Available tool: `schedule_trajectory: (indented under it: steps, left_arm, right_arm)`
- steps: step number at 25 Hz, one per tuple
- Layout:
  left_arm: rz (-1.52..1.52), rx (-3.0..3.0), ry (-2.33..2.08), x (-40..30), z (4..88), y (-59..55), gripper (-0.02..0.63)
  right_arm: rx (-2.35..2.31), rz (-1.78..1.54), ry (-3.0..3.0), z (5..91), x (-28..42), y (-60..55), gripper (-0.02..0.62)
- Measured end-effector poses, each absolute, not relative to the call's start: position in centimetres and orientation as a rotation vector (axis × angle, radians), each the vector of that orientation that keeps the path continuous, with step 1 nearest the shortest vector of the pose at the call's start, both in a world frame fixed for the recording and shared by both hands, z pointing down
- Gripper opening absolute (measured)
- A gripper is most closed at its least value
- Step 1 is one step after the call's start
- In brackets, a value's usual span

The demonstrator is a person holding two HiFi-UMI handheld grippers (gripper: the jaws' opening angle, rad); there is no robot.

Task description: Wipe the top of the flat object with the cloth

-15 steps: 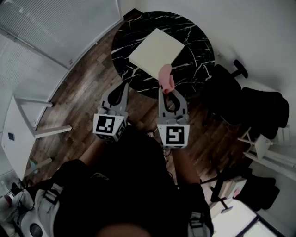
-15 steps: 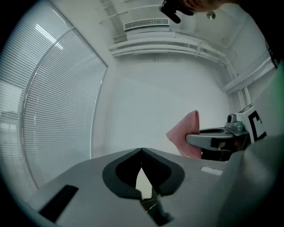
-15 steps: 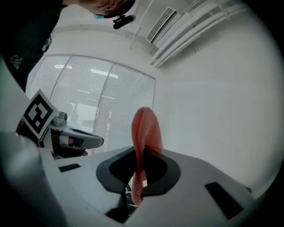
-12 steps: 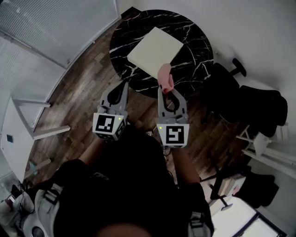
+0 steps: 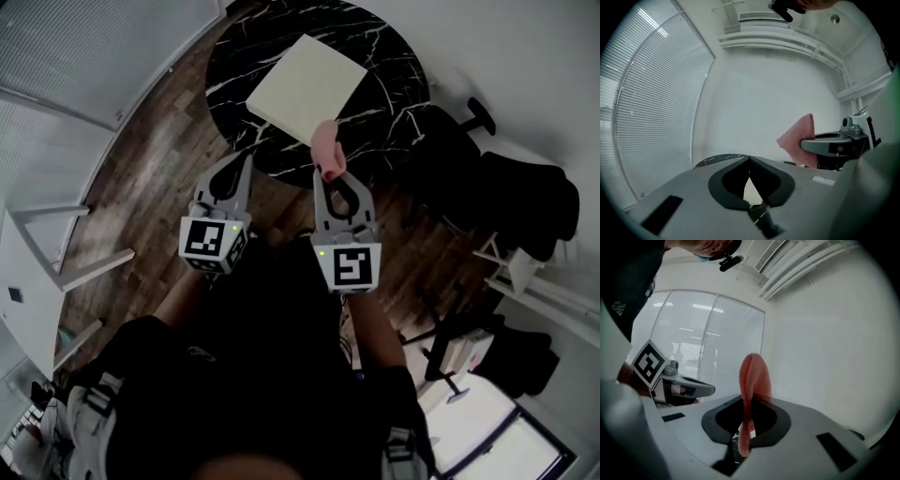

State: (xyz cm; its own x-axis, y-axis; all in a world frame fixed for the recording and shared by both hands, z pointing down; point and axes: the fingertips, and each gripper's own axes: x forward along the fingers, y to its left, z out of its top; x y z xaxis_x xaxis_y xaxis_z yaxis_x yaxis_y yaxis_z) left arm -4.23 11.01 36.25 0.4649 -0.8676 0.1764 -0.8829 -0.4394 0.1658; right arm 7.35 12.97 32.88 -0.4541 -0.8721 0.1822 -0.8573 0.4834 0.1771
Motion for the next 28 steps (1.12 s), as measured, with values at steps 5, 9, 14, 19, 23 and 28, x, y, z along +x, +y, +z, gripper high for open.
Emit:
schedule_trajectory:
  steps: [5,9,14,19,23,28]
  left_arm:
    - [0.141,2.437,-1.574,-3.8,37.5,7.6,-0.002]
    - [0.182,2.366,-1.683,-2.7,38.0,3.7,-0.002]
    - [0.224,2.181,-1.863,-1.1,39.0,-0.8,-0.002]
    - [0.232,2.031,-1.967,1.1,39.7,-3.4,-0.002]
    - [0.245,1.917,-2.033,1.7,41.0,-3.9,-0.002]
    - [0.261,1.818,-2.058,-0.2,43.4,-3.2,-0.002]
  right_arm:
    - [1.382,-0.071,-2.535,34.3,7.7,9.7,0.014]
    - [1.252,-0.048,-2.6,35.7,8.9,5.3,0.014]
    - [1.015,-0.033,-2.681,36.3,11.3,0.1,0.014]
    - [0.813,-0.007,-2.731,37.0,13.8,-4.0,0.014]
    - [0.64,-0.044,-2.733,38.4,13.8,-5.9,0.014]
    - [0.472,-0.086,-2.703,40.0,11.0,-7.7,0.014]
